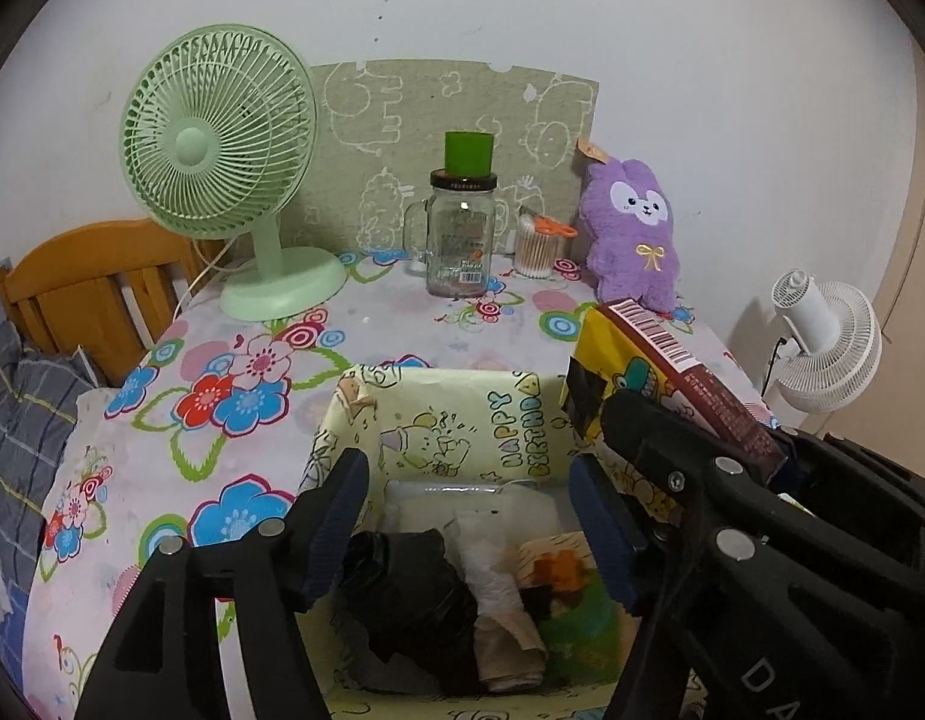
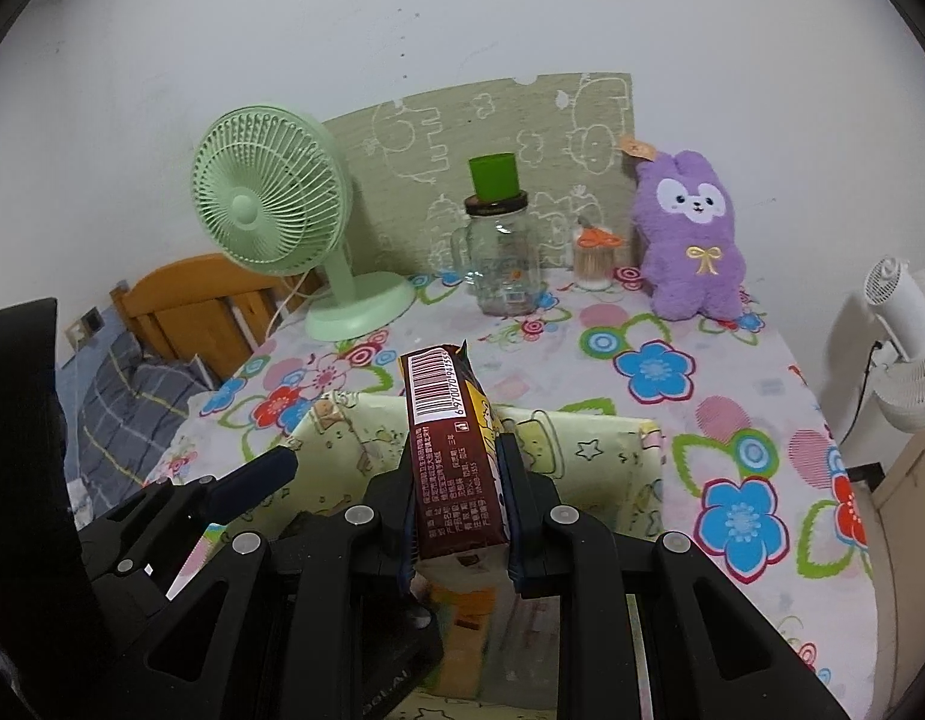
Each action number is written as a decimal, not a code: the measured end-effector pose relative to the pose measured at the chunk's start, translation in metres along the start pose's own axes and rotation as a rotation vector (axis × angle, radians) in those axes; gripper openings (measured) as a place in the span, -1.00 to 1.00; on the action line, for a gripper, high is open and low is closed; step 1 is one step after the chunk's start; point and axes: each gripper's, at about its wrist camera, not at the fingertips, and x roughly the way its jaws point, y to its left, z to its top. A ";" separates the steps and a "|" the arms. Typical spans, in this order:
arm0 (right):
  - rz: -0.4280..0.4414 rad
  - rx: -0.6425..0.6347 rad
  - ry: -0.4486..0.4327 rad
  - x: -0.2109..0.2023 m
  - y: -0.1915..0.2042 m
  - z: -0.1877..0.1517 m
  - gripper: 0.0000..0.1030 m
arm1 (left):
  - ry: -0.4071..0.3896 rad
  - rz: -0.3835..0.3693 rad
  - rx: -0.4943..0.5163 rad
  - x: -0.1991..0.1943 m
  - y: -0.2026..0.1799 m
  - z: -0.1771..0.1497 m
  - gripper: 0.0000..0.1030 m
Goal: Organize soft objects
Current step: 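Lower both items into the box and open both tools, then move both tools back down toward the remaining items beside the box, then grasp the pink paper packet with the left tool while the right tool grasps the grey glove, then lift the pink packet and grey glove up over the fabric box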
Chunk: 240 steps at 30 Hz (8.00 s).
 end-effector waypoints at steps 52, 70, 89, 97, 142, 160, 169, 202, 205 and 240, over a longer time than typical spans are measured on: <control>-0.181 0.013 -0.133 -0.141 0.033 -0.049 0.98 | -0.129 -0.056 0.054 -0.129 -0.012 -0.052 0.99; -0.223 0.032 -0.125 -0.151 0.031 -0.092 1.00 | -0.120 -0.048 0.055 -0.133 -0.016 -0.092 0.99; -0.238 0.045 -0.080 -0.128 0.022 -0.133 1.00 | -0.045 -0.037 0.070 -0.105 -0.019 -0.130 0.99; -0.238 0.052 -0.037 -0.114 0.015 -0.148 1.00 | -0.013 -0.048 0.083 -0.092 -0.022 -0.142 0.99; -0.247 0.095 0.158 -0.047 -0.014 -0.152 0.20 | 0.135 -0.010 0.099 -0.037 -0.026 -0.143 0.91; -0.213 0.057 0.163 -0.039 0.034 -0.147 0.19 | 0.130 0.054 0.062 -0.042 0.025 -0.142 0.86; -0.197 0.069 0.194 -0.027 0.040 -0.147 0.19 | 0.165 0.056 0.060 -0.026 0.037 -0.140 0.65; -0.177 0.076 0.200 -0.035 0.040 -0.151 0.19 | 0.162 -0.026 0.021 -0.042 0.019 -0.150 -0.24; -0.172 0.079 0.193 -0.041 0.038 -0.152 0.19 | 0.154 -0.021 0.023 -0.047 0.017 -0.150 -0.24; -0.187 0.062 0.003 -0.128 0.046 -0.107 0.19 | -0.026 -0.005 0.057 -0.129 -0.002 -0.104 -0.24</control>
